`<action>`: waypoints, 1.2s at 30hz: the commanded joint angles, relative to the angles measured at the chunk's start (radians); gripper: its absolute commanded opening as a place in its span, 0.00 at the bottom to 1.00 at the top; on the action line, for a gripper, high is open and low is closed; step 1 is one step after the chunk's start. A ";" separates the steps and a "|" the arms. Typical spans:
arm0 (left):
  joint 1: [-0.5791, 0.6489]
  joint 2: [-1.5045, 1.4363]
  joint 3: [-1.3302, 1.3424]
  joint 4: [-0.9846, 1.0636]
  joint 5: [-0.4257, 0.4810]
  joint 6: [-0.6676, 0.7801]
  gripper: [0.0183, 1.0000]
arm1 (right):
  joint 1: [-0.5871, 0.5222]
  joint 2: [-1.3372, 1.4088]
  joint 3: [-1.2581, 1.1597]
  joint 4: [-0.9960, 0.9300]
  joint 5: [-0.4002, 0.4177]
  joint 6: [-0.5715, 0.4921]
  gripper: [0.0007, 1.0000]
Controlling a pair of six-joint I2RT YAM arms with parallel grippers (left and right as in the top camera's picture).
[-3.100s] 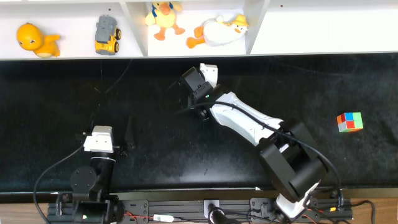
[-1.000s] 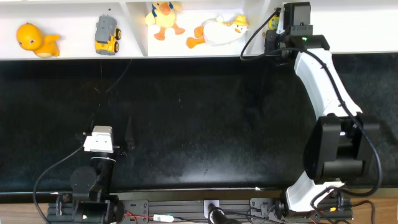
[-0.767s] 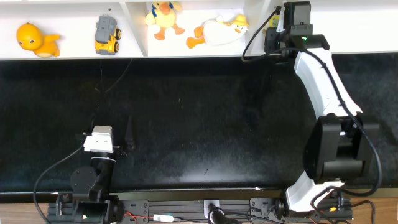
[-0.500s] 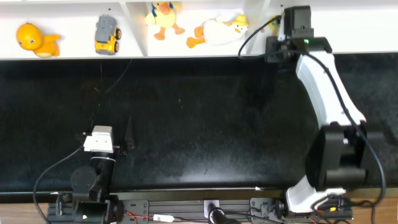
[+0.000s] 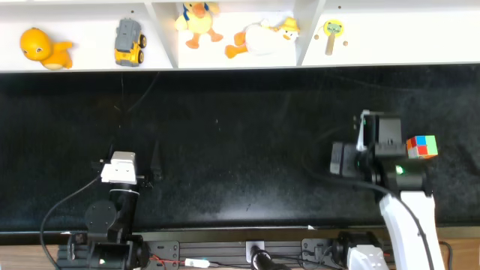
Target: Store Toys
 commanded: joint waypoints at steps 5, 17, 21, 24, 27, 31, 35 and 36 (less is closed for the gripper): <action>-0.003 -0.010 -0.001 -0.005 -0.005 0.016 1.00 | 0.000 -0.069 -0.002 0.007 -0.079 0.000 1.00; -0.003 -0.010 -0.001 -0.005 -0.005 0.016 1.00 | -0.253 -0.010 -0.002 0.220 -0.074 -0.005 1.00; -0.003 -0.010 -0.001 -0.005 -0.005 0.016 1.00 | -0.433 0.047 -0.002 0.229 -0.047 -0.124 1.00; -0.003 -0.010 -0.001 -0.005 -0.005 0.016 1.00 | -0.545 0.077 -0.002 0.255 -0.156 -0.389 1.00; -0.003 -0.010 -0.001 -0.005 -0.005 0.016 1.00 | -0.699 0.119 -0.002 0.304 -0.264 -0.644 1.00; -0.003 -0.010 -0.001 -0.005 -0.005 0.016 1.00 | -0.798 0.182 -0.002 0.318 -0.310 -0.805 1.00; -0.003 -0.010 -0.001 -0.005 -0.005 0.016 1.00 | -0.858 0.256 -0.002 0.380 -0.343 -0.896 1.00; -0.003 -0.010 -0.001 -0.005 -0.005 0.016 1.00 | -0.864 0.270 -0.002 0.391 -0.350 -0.903 1.00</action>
